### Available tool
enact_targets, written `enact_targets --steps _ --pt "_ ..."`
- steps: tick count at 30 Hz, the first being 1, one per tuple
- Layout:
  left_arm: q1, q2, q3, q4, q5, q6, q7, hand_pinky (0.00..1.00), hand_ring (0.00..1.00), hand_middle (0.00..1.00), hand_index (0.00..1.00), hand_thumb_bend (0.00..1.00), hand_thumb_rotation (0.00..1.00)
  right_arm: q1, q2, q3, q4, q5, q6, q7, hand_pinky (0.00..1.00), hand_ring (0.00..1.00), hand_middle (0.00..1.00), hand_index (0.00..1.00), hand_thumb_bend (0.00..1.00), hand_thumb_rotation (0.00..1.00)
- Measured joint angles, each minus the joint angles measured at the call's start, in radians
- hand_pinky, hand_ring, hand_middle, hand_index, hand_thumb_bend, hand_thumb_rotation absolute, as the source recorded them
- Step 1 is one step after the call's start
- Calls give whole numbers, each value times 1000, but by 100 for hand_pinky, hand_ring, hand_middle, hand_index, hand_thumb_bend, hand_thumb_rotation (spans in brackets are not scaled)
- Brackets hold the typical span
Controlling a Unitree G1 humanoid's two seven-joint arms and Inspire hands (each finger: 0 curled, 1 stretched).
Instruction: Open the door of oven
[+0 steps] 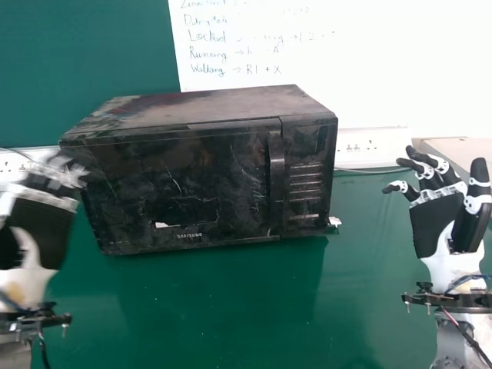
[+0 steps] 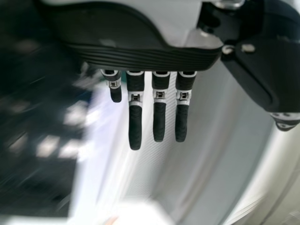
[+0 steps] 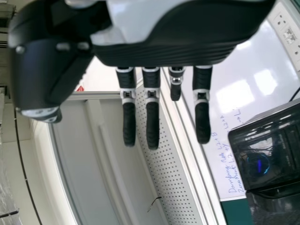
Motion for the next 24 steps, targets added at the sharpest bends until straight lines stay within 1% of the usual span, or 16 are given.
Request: enact_targets --steps 1,3,4,5,9,12,18,20,24 --pt "-3 17 -8 17 -5 35 -31 46 52 60 61 81 61 0 0 -1 1 0 0 0 43 59 73 70 100 84" --pt "-18 67 -29 60 -8 133 -107 47 53 61 62 81 60 -4 -1 -3 11 1 -2 3 43 59 73 70 100 84" --pt "-25 81 -35 74 -4 159 -131 47 53 61 61 82 60 -5 -1 -3 16 1 -2 6 43 59 73 70 100 83" --pt "-31 90 -41 83 7 170 -147 47 53 61 62 83 60 -6 -1 -4 22 2 -3 10 43 59 73 70 100 83" --pt "-40 97 -65 88 76 167 -184 45 54 63 63 83 61 -7 -1 -4 28 2 -11 18 43 58 73 70 100 84" --pt "-40 96 -77 83 116 161 -194 45 54 63 63 82 62 -7 -1 -3 28 -1 -23 18 43 58 73 70 100 85" --pt "-40 84 -96 62 142 162 -193 44 55 63 63 84 61 -7 1 3 18 -3 -23 12 43 58 73 71 100 86" --pt "-40 84 -99 52 152 164 -184 44 54 63 63 87 61 -7 1 3 18 -2 -23 13 43 58 74 71 100 85" --pt "-41 77 -113 45 184 167 -157 44 57 70 67 86 64 -7 1 2 21 4 -22 14 43 58 73 71 100 83"
